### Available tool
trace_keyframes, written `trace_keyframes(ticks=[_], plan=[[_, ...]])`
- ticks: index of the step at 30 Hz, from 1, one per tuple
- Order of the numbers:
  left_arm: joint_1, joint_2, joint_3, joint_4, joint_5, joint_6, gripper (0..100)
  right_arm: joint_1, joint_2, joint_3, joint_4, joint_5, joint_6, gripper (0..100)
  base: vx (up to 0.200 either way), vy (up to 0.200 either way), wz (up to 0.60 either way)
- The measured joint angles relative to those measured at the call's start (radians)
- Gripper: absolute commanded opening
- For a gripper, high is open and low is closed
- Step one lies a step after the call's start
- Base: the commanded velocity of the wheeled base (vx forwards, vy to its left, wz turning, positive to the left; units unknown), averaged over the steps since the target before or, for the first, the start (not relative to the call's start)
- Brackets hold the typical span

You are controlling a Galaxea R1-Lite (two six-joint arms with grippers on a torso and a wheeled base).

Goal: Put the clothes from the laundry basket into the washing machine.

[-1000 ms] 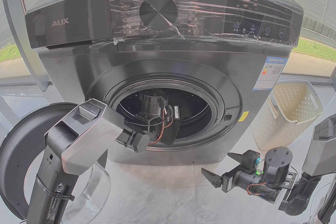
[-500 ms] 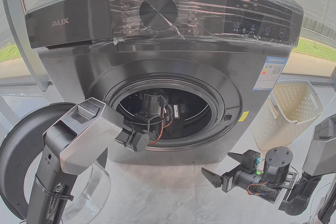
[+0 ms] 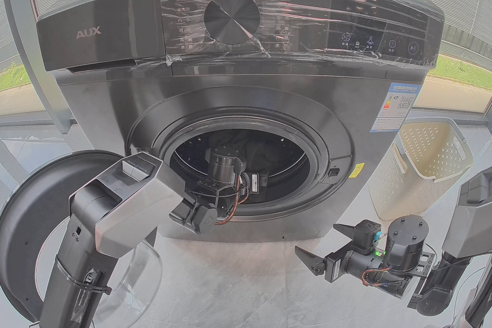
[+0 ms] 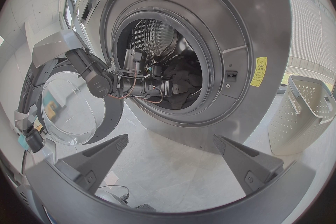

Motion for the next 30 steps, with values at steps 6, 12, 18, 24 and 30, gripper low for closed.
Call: trace_keyframes(ticks=[6,12,18,24,30], plan=[[0.009,0.034,-0.038,0.009,0.0,0.001,0,0.0,0.0,0.0,0.0,0.0,0.0,100,0.0,0.0,0.0],[0.011,0.058,-0.057,0.006,-0.001,0.0,0,0.0,0.0,0.0,0.0,0.001,0.0,100,0.0,0.0,0.0],[0.016,0.07,-0.145,-0.02,0.02,-0.016,0,0.0,0.0,0.0,0.0,0.0,0.0,100,0.0,0.0,0.0],[0.037,0.093,-0.298,-0.053,0.069,-0.022,0,0.0,0.0,0.0,0.0,0.0,0.0,100,0.0,0.0,0.0],[0.06,0.13,-0.409,-0.067,0.101,-0.002,0,0.0,0.0,0.0,0.0,0.0,0.0,100,0.0,0.0,0.0]])
